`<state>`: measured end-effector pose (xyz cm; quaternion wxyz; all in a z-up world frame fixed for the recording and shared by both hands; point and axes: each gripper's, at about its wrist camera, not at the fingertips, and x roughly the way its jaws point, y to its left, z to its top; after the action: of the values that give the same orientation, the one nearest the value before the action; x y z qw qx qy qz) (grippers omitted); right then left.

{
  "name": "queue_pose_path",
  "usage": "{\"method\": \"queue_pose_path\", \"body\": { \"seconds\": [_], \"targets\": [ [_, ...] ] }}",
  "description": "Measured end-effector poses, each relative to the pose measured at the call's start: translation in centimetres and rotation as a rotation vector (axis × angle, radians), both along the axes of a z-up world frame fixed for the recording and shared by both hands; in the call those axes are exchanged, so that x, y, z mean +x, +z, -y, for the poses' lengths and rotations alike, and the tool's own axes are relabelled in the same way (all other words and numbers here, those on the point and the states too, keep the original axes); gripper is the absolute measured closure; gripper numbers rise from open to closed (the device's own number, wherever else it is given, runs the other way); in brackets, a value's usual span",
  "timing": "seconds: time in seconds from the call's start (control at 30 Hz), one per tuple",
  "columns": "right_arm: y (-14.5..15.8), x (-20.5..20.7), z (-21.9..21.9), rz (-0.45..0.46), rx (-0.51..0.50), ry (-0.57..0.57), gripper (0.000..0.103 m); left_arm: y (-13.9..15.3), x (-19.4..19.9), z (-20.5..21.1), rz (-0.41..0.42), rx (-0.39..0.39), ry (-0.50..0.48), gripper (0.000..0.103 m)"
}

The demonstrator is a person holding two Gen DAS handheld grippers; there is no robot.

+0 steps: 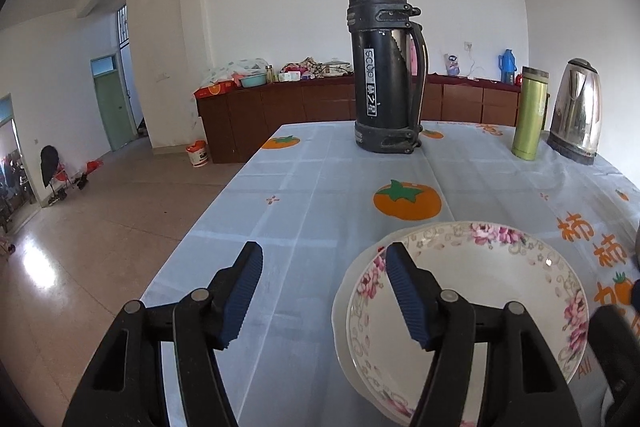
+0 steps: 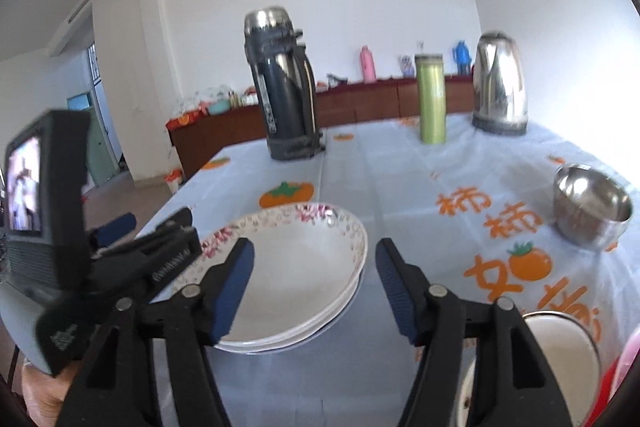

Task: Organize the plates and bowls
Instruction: 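Lower the pink-rimmed plate onto the plate stack and open both grippers, then pull both open grippers back from the plate stack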

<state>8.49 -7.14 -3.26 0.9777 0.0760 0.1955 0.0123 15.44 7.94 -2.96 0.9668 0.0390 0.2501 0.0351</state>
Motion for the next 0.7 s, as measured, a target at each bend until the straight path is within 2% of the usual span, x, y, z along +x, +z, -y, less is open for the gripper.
{"method": "queue_pose_path", "body": {
  "seconds": [0.1,0.3,0.5,0.7],
  "targets": [
    [0.2,-0.8,0.0,0.022,-0.020,-0.002,0.031,0.0,-0.6,0.2,0.002,-0.007,0.001,0.037],
    [0.3,-1.9,1.2,0.032,0.008,-0.013,0.029,0.1,-2.6,0.5,0.026,-0.015,-0.019,0.037],
    [0.3,-3.8,1.4,0.049,-0.027,0.002,0.024,0.2,-4.4,1.0,0.044,-0.016,-0.043,0.036],
    [0.5,-5.4,1.9,0.070,-0.038,0.016,0.024,0.4,-6.1,1.7,0.066,-0.017,-0.062,0.036]
  ]
}}
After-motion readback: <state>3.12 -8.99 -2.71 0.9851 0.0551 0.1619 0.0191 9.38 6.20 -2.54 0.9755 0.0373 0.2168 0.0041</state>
